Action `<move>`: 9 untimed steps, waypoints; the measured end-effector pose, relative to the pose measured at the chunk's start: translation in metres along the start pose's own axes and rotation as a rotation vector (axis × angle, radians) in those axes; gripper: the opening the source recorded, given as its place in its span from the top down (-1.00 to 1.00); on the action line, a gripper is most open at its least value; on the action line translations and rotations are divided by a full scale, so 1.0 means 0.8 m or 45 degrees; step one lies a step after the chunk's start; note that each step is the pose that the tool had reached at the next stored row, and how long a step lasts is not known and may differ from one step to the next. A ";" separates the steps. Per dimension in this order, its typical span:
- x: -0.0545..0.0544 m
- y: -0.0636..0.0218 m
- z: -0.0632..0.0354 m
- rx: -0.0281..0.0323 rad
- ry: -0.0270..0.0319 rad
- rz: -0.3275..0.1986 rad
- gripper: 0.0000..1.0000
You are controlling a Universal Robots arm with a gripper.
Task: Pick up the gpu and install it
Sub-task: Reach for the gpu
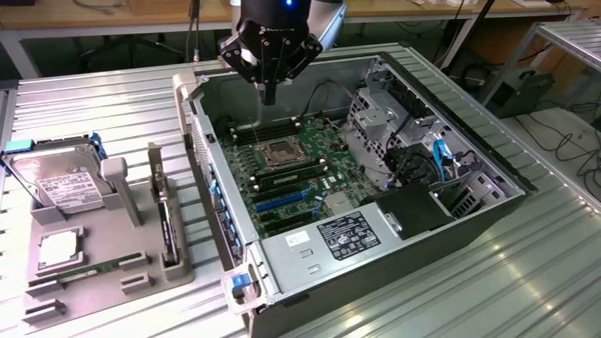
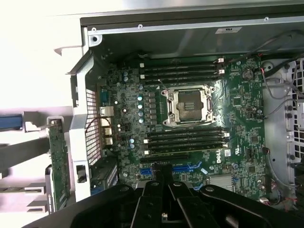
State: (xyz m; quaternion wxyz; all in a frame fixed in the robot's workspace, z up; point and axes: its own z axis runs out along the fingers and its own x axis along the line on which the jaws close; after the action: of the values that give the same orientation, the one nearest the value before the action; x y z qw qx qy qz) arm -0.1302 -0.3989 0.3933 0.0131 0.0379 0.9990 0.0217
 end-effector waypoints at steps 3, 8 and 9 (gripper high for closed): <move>0.001 0.000 0.000 -0.0001 0.0000 0.000 0.79; 0.005 0.000 0.000 -0.0001 0.0000 0.000 0.79; 0.005 0.000 0.000 0.0000 0.0000 0.000 0.79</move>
State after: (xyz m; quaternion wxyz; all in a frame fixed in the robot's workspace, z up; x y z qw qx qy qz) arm -0.1342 -0.3989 0.3933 0.0131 0.0379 0.9990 0.0217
